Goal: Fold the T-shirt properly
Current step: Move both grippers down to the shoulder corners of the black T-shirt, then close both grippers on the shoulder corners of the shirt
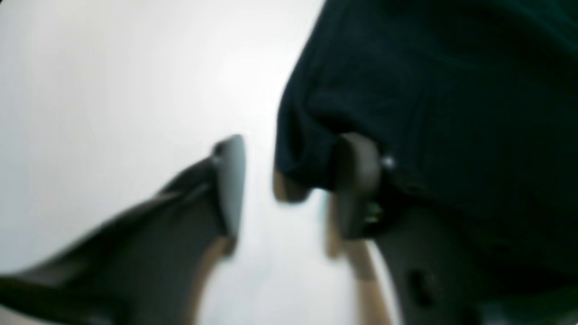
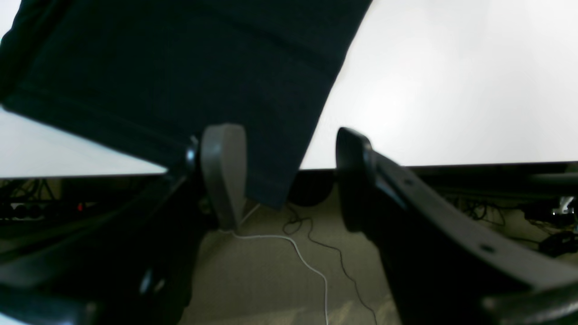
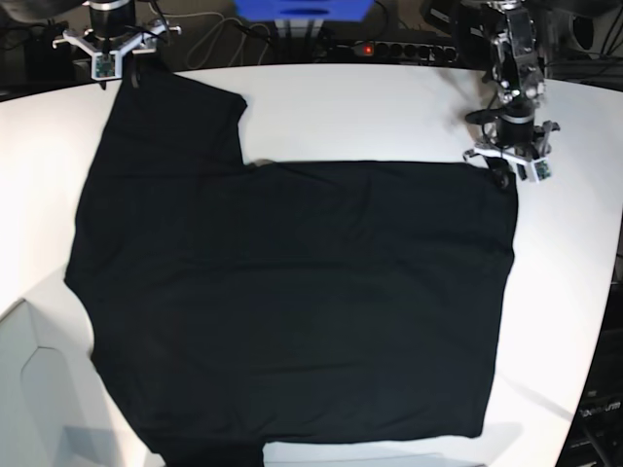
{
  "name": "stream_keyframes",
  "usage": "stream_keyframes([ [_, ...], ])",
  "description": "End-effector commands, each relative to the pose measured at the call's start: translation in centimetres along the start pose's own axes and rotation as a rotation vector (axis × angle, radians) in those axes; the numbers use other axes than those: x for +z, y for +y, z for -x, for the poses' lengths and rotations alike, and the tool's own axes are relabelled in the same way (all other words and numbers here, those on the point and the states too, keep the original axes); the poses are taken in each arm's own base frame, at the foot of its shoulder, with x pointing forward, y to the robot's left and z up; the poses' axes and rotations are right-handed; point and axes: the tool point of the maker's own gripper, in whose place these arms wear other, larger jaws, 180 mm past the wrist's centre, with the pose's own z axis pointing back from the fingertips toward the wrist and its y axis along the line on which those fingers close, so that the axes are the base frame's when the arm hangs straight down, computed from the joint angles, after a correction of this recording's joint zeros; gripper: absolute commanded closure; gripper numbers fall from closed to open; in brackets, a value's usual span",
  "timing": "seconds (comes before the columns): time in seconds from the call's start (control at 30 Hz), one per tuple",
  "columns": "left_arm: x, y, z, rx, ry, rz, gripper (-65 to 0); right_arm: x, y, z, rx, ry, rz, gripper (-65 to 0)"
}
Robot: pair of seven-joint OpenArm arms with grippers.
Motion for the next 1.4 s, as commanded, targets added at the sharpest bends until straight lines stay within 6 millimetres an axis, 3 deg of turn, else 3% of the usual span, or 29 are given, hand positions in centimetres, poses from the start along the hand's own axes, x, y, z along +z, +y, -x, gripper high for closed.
stream_keyframes([
  [0.0, 0.2, 0.5, 1.0, -0.019, 0.049, -0.014, -20.7, 0.3, -0.2, -0.4, 0.011, -0.019, 0.002, -32.3],
  [0.23, 0.3, 0.6, 0.8, -0.017, 0.045, -0.017, 0.0, -0.5, -0.2, -0.6, 0.004, -0.029, 0.006, -33.1],
  [0.63, 2.1, 0.4, -0.1, -0.042, 0.013, -0.003, 0.0, -2.9, -0.4, 1.9, 0.002, 0.024, 0.012, -42.6],
  [1.03, 2.1, 0.6, -0.1, -0.043, 0.013, -0.007, 0.0, -4.6, -0.5, 3.9, -0.010, 0.068, 0.020, -42.3],
  [1.13, 2.2, 1.7, -0.5, -0.035, 0.004, -0.035, 0.0, -4.6, -0.5, 3.8, -0.001, 0.067, 0.014, -37.7],
  [1.37, 2.2, 2.1, -0.7, -0.034, 0.000, -0.043, 0.0, -4.9, -0.6, 3.5, 0.043, 0.058, -0.012, -13.3],
])
